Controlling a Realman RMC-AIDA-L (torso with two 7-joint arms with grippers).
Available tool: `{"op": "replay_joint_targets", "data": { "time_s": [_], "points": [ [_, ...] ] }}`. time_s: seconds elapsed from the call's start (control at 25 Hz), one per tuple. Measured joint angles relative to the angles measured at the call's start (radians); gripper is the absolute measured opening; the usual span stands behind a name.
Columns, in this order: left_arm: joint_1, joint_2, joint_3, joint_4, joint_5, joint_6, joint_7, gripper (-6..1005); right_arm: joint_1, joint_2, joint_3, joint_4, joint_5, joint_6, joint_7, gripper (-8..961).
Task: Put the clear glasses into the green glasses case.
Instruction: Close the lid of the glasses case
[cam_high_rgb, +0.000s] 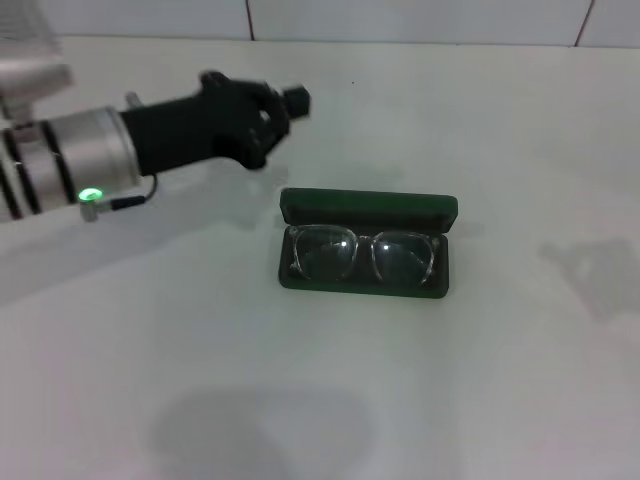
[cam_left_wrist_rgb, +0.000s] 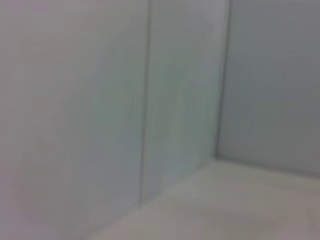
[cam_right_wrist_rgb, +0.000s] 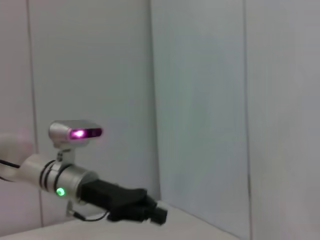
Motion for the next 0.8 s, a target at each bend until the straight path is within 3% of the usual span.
{"op": "replay_joint_targets", "data": {
  "time_s": [0.12,0.28,0.48,0.8],
  "points": [
    [-0.012,0.000,0.098,0.001,0.010,-0.048,-0.010,67,0.005,-0.003,0.035,0.016,-0.038,0.012,-0.009,5],
    [-0.039,0.007,0.157,0.051,0.051,-0.051,-0.085,85,0.006,-0.007,0.076,0.021,-0.084,0.023,-0.010,7],
    [-0.077,0.007,0.165,0.137,0.162,-0.045,-0.178,107,0.011,-0.012,0.101,0.043,-0.107,0.026,-0.014,9],
    [-0.171,0.007,0.167,0.091,0.318,-0.019,-0.242,127,0.018,-0.011,0.102,0.069,-0.108,0.027,-0.025,14]
  ]
}}
